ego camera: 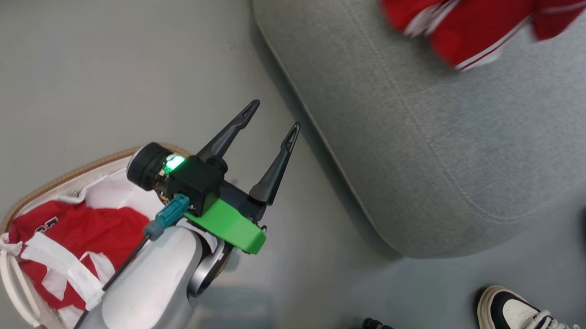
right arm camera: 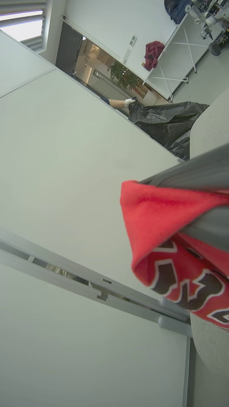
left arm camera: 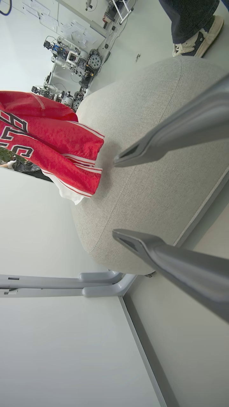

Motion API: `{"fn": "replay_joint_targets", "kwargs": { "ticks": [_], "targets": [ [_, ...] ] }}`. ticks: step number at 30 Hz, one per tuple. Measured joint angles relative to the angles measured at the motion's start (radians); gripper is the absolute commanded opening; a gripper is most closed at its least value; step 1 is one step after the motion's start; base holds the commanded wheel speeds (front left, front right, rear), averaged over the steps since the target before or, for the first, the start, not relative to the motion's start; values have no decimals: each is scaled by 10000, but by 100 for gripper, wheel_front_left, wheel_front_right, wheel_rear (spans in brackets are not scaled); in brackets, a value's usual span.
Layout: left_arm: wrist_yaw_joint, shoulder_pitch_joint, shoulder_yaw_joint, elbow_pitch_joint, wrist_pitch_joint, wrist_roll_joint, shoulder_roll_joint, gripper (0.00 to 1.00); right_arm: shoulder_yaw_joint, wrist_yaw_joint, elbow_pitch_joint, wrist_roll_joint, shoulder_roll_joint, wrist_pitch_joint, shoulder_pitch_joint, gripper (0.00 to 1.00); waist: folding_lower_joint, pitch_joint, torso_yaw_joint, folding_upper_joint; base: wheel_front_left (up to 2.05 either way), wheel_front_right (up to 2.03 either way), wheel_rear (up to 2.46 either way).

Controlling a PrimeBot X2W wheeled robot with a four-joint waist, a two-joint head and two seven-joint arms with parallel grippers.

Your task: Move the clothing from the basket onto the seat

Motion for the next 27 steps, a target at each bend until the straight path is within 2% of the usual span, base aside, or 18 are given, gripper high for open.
{"fn": "replay_joint_targets", "kwargs": {
  "ticks": [5, 9, 15, 22, 23, 24, 27],
  "targets": [
    [0, -259, -36, -29, -2, 13, 128, 100, -639, 0, 1511, -732, -777, 0, -1000, 0, 0, 475, 531, 0, 0, 0, 0],
    [0, -328, 44, -56, 0, 17, 136, 100, -1325, 0, 2472, -1064, -926, 0, -1244, 0, 0, 827, 962, 0, 0, 0, 0],
    [0, -339, 190, -54, 0, 42, 128, 100, -2508, 0, 2842, -1034, -261, 2, -436, 0, 1, 1321, 1543, 0, 0, 0, 0],
    [0, -308, 332, 67, -2, 38, 107, 100, -2761, 0, 2280, -796, 855, 0, 1267, 0, 1, 1393, 1830, 0, 0, 0, 0],
    [0, -291, 353, 90, 0, 38, 88, 100, -2884, 0, 2180, -767, 947, 2, 1483, 62, 1, 1354, 1832, 0, 0, 0, 0],
    [0, -264, 382, 123, 0, 38, 61, 100, -3003, 0, 2006, -709, 1049, 0, 1737, 100, 1, 1300, 1837, -1, 0, 0, 0],
    [-2, -152, 550, 213, 0, 38, -63, 100, -3216, -2, 1546, -677, 1354, 0, 2379, 100, 1, 1125, 1883, -1, 0, 0, 0]
  ]
}}
